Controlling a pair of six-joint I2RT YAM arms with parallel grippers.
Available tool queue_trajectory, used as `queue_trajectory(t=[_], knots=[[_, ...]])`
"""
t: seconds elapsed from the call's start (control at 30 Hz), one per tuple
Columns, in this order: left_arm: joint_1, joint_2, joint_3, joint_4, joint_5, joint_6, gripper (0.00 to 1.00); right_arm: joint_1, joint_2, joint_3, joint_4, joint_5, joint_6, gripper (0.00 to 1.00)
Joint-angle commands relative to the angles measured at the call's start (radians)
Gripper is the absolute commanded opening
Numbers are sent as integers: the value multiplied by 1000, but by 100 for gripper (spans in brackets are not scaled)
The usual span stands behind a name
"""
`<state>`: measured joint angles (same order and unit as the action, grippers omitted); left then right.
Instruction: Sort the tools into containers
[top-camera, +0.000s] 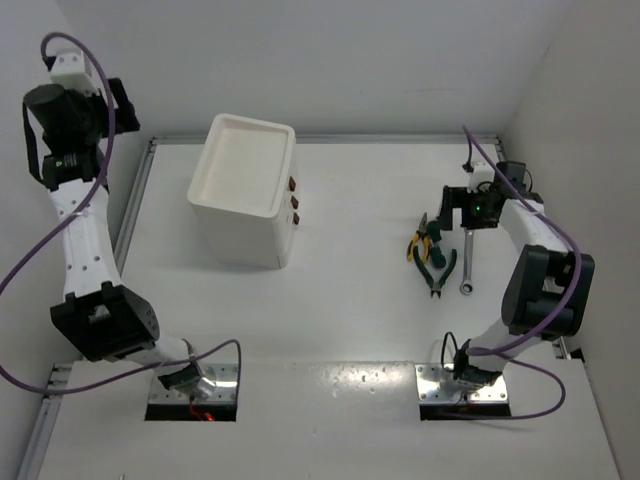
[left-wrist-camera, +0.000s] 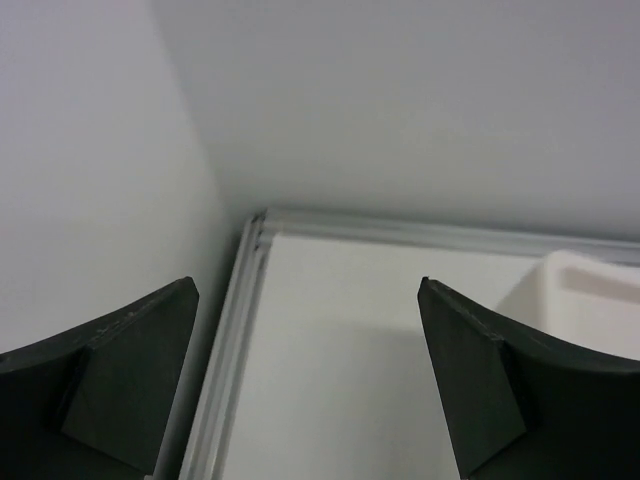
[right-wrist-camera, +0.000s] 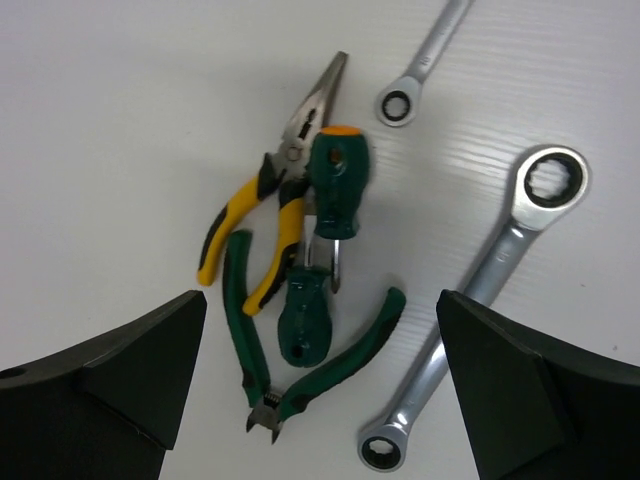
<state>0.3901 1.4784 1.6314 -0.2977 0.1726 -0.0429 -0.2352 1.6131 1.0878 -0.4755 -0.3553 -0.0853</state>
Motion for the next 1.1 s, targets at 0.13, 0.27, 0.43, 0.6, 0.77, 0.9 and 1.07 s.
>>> queue_trajectory(t=[0.13,0.27,0.43,0.6,0.77,0.9,1.07], knots=[[-201,17,117,-66,273,-28,99,16,-19,49,-28,-171,-97,100],[-350,-12,44,-76,173,-28,96,16,1,67,-18,-171,-79,100],[-514,-12,-14,-77,-66,-95,87,16,1,77,-9,-162,-70,100],[-525,43,10,-101,-75,-147,70,16,-10,43,-9,-152,-70,100],[-594,92,1,-147,-93,-157,41,16,-19,21,0,-152,-70,100],[-603,115,-54,-147,-131,-146,24,16,-19,21,9,-152,-70,100],[-603,157,-81,-147,-159,-146,8,16,-19,21,28,-152,-45,100]])
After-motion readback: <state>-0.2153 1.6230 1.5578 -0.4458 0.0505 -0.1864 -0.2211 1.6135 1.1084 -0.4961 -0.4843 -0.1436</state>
